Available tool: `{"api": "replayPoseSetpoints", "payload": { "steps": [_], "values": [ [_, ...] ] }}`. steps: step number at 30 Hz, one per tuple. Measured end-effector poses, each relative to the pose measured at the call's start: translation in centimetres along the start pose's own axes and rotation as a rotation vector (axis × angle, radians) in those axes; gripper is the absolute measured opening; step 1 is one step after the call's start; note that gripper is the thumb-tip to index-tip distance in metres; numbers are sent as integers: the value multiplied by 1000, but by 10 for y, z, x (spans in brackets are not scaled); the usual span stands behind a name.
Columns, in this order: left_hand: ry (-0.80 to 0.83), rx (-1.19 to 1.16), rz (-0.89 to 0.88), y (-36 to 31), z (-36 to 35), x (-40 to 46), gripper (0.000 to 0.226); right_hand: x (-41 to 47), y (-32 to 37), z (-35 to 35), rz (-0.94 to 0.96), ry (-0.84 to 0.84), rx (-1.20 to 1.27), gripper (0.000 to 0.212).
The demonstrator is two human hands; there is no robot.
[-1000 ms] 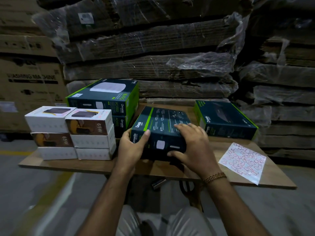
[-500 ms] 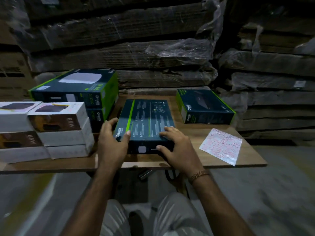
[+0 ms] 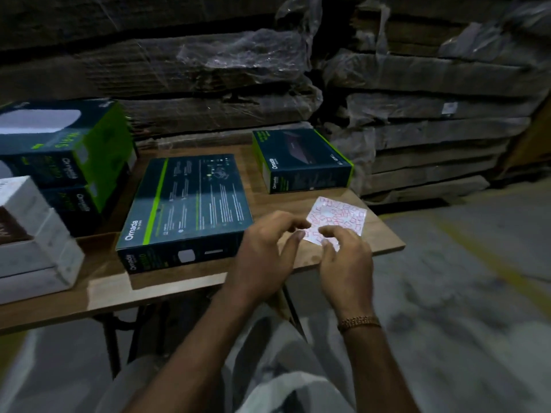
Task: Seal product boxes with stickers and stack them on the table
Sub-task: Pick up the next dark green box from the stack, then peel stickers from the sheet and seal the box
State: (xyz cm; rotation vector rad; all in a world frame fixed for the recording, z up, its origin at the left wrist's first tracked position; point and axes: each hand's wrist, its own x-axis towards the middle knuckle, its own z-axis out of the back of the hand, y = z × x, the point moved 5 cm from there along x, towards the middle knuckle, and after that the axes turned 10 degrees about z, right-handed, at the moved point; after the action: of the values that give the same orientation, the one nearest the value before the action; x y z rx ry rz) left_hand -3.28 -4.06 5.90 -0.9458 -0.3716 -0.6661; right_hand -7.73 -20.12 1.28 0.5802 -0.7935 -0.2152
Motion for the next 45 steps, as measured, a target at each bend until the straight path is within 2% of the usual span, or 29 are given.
{"api": "replayPoseSetpoints", "payload": {
  "steps": [3,7,12,17,22,25,32,45],
  "values": [
    [88,9,70,17,-40,16,34,0,-22,7,-55,-1,-132,31],
    [231,110,128,50,-79,28,52,-3,-38,2,-12,102,-253,34],
    [312,126,97,57,-88,25,45,-5,-47,-3,78,171,-208,28],
    [304,134,166,58,-85,21,44,-5,-53,8,115,127,-170,21],
    [313,174,148,57,-85,20,37,-4,-52,11,155,104,-184,27],
    [317,190,146,57,-86,20,35,-2,-48,10,164,141,-154,31],
    [310,208,125,60,-90,20,31,1,-46,-1,157,222,-134,25],
    [337,271,167,61,-92,22,46,23,-37,-13,217,288,-167,29]
  ]
}}
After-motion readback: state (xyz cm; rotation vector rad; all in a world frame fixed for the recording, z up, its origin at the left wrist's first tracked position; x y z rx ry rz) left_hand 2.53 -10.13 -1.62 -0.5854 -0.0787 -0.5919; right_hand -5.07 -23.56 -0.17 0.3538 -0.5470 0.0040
